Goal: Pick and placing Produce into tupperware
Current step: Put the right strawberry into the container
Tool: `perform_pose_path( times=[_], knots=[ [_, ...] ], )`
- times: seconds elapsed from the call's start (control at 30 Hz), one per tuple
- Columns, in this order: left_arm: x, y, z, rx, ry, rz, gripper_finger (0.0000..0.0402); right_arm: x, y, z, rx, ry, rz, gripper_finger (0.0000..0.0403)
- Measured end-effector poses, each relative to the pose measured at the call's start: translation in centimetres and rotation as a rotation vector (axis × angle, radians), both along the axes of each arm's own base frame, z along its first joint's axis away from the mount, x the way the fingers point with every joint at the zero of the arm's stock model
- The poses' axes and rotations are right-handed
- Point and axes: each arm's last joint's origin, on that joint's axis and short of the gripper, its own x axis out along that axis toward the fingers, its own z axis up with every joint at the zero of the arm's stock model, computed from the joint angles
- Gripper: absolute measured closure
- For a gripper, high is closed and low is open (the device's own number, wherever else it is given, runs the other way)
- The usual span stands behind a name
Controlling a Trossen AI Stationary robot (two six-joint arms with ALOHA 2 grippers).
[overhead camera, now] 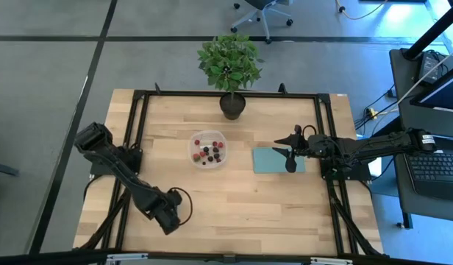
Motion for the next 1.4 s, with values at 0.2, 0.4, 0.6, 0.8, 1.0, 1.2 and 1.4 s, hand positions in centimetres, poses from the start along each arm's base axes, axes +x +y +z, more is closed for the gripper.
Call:
perform_pose_path(
  times=[0.2,0.4,0.6,0.8,1.0,1.2,1.4],
  knots=[
    [0.3,-0.4,-1.8,0.017,0.078,0.109,0.0113,0.0,0.0,0.0,-0.004,0.001,0.001,0.0262],
    [0.4,-0.3,-2.0,0.047,0.062,0.244,0.0113,0.0,0.0,0.0,-0.006,0.001,0.002,0.0262],
    [0.6,-0.1,-2.0,0.049,0.059,0.323,0.0113,0.0,0.0,0.0,-0.004,0.0,0.001,0.0262],
    [0.9,0.2,-2.0,0.057,0.049,0.368,0.0113,0.0,0.0,0.0,-0.004,0.001,0.001,0.0262],
    [1.1,0.5,-2.0,0.056,0.049,0.398,0.0113,0.0,0.0,0.0,-0.003,0.004,0.001,0.0262],
    [1.1,0.4,-2.0,0.056,0.049,0.394,0.0113,0.0,0.0,-0.1,-0.003,0.008,0.001,0.0262],
    [1.1,0.4,-2.0,0.06,0.045,0.395,0.0113,0.0,0.0,-0.1,-0.009,0.01,0.004,0.0262]
  ],
)
